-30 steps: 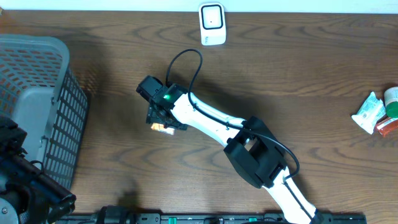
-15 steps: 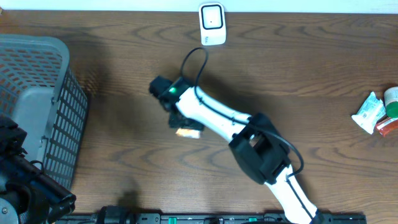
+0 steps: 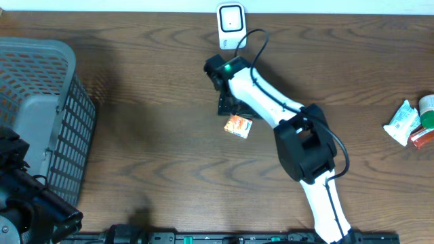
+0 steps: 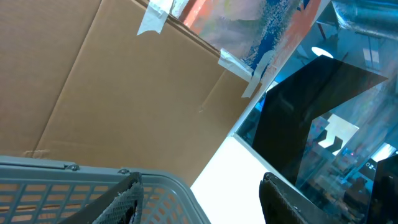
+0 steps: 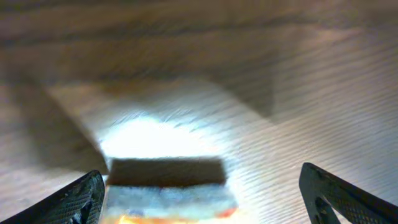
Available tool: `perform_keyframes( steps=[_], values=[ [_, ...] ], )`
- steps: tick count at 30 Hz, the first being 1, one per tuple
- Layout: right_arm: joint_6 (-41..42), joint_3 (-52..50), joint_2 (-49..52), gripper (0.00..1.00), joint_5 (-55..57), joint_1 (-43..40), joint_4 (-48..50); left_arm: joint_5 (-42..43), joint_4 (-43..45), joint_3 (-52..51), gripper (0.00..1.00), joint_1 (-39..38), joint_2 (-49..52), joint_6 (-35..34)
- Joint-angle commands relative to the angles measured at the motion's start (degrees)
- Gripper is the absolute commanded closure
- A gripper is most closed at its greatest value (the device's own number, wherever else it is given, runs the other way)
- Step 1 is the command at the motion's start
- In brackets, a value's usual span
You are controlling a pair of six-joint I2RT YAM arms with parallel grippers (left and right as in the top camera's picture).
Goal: Scan the item barcode
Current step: 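Lift the orange packet with the right gripper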
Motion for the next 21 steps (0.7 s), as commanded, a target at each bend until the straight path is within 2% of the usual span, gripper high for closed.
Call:
perform_keyframes(
  steps=[1, 5, 10, 14, 21],
  values=[
    [-4.6, 1.3, -2.5, 0.04, -3.7, -2.3, -0.7, -0.2, 0.2, -0.1, 0.39, -0.1, -0.1, -0.2],
    [-4.4, 1.4, -2.9, 0.01, -11.8, -2.9, -3.3, -0.2, 0.2, -0.1, 0.39, -0.1, -0.1, -0.2],
    [5.3, 1.3, -2.9, 0.01, -21.4, -2.0, -5.9, -0.2, 0.2, -0.1, 0.39, -0.1, -0.1, -0.2],
    [13.3, 1.2, -2.9, 0.01, -20.7, -0.9, -5.3, -0.2, 0.2, -0.1, 0.39, -0.1, -0.1, -0.2],
    [15.4, -0.4, -2.9, 0.01, -16.7, -0.4, -3.4, -0.2, 0.2, -0.1, 0.39, -0.1, -0.1, -0.2]
  ],
)
